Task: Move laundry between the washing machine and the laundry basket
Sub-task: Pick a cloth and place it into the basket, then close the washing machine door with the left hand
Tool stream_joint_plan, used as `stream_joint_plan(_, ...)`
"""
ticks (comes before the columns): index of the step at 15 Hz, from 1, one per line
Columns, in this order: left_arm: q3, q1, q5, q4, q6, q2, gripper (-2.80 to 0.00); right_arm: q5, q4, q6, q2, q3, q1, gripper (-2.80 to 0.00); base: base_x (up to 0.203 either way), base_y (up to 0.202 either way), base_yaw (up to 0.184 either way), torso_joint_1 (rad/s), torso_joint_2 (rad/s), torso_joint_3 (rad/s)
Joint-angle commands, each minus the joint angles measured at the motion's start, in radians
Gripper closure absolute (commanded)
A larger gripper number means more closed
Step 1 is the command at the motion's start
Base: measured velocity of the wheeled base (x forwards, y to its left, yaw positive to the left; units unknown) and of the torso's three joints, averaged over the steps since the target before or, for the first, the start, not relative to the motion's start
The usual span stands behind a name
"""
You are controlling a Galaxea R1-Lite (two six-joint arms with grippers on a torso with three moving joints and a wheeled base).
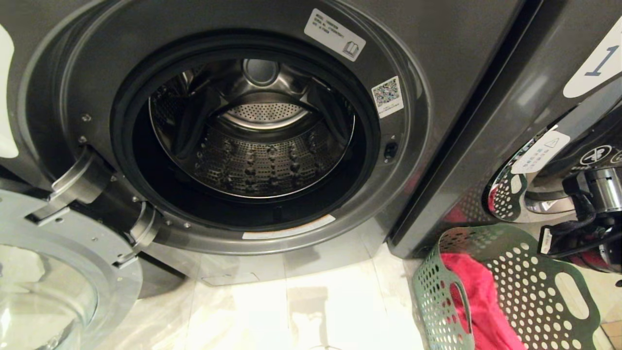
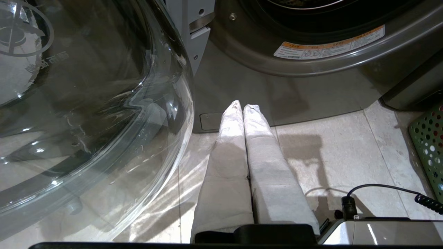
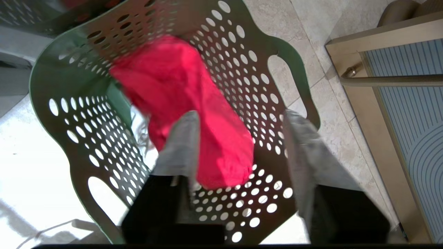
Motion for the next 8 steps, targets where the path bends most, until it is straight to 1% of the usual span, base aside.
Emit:
stream_joint_plan(1,0.000,0.001,0.000,0.000,0.000,-0.001,0.00,-0.002,0.001,0.003,-0.023,0.009,0.001,-2.80,0.000,0.000,0.000,0.000,0.00,0.000)
stream_joint_plan(3,0.000,0.001,0.000,0.000,0.000,-0.001,0.00,-0.001,0.004,0.001,-0.075,0.021,0.002,-2.80,0.000,0.000,0.000,0.000,0.00,0.000)
stream_joint_plan(4,0.000,0.001,0.000,0.000,0.000,-0.001,0.00,0.000,0.005,0.000,-0.112,0.034,0.005,-0.70,0.000,0.000,0.000,0.000,0.00,0.000)
stream_joint_plan(5,0.001,0.001,0.000,0.000,0.000,-0.001,0.00,0.005,0.006,-0.004,-0.162,0.059,0.013,0.00,0.000,0.000,0.000,0.000,0.00,0.000)
stream_joint_plan(6,0.000,0.001,0.000,0.000,0.000,-0.001,0.00,0.019,0.009,-0.025,-0.223,0.089,0.022,0.00,0.000,0.000,0.000,0.000,0.00,0.000)
stream_joint_plan(8,0.000,0.001,0.000,0.000,0.000,-0.001,0.00,0.054,0.023,-0.100,-0.414,0.166,0.038,0.00,0.000,0.000,0.000,0.000,0.00,0.000)
